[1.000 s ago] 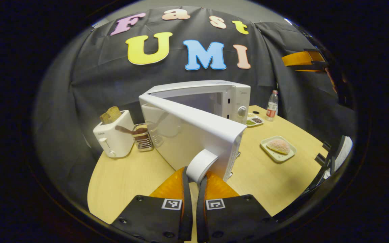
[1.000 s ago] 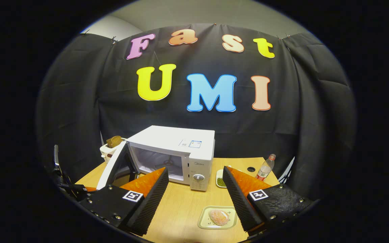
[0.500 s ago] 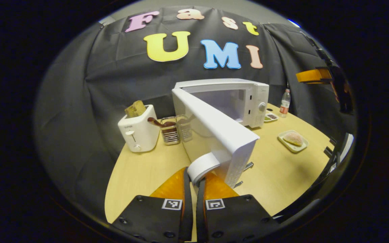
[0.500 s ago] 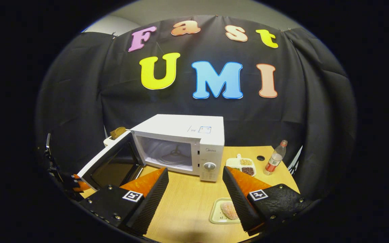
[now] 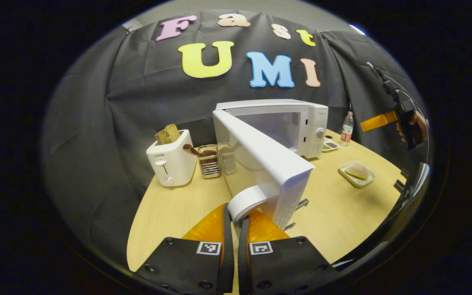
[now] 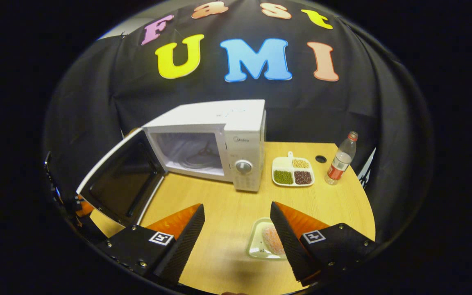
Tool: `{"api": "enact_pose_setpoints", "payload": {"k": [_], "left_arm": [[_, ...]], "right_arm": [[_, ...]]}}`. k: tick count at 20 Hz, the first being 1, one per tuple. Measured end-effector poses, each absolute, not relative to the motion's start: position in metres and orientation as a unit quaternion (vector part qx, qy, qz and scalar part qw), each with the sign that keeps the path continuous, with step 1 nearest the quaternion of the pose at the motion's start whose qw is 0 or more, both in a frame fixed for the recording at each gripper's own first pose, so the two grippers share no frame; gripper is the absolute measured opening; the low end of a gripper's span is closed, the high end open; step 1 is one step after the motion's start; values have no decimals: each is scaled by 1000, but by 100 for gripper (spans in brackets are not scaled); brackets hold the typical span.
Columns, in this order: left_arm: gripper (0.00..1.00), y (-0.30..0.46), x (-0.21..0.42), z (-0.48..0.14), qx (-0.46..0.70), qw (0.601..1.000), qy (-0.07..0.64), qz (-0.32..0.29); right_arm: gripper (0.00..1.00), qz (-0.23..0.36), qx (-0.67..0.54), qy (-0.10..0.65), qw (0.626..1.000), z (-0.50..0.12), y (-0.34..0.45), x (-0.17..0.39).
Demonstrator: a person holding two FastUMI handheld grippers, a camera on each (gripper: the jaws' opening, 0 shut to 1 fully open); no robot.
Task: Open the microwave oven with the left hand, put the food in, and close the microwave oven.
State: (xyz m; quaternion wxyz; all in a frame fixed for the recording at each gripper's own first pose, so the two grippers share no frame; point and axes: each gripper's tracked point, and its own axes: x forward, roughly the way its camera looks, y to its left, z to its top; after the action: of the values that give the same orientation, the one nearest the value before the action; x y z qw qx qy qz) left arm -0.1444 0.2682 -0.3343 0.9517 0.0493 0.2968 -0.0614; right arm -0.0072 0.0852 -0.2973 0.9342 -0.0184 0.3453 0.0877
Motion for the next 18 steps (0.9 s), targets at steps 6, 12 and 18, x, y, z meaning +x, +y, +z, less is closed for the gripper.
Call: {"api": "enact_pose_setpoints", "payload": {"k": [6, 12, 18], "left_arm": [[48, 278, -161, -331, 39, 953, 298, -41], [52, 285, -192, -302, 55, 951, 304, 21], [87, 216, -175, -190, 15, 978, 204, 49]], "right_arm": [[99, 86, -36, 443, 892, -372, 45, -22], [99, 108, -77, 489, 862, -416, 16, -22], [99, 135, -103, 513, 841, -446, 4, -23]]}}
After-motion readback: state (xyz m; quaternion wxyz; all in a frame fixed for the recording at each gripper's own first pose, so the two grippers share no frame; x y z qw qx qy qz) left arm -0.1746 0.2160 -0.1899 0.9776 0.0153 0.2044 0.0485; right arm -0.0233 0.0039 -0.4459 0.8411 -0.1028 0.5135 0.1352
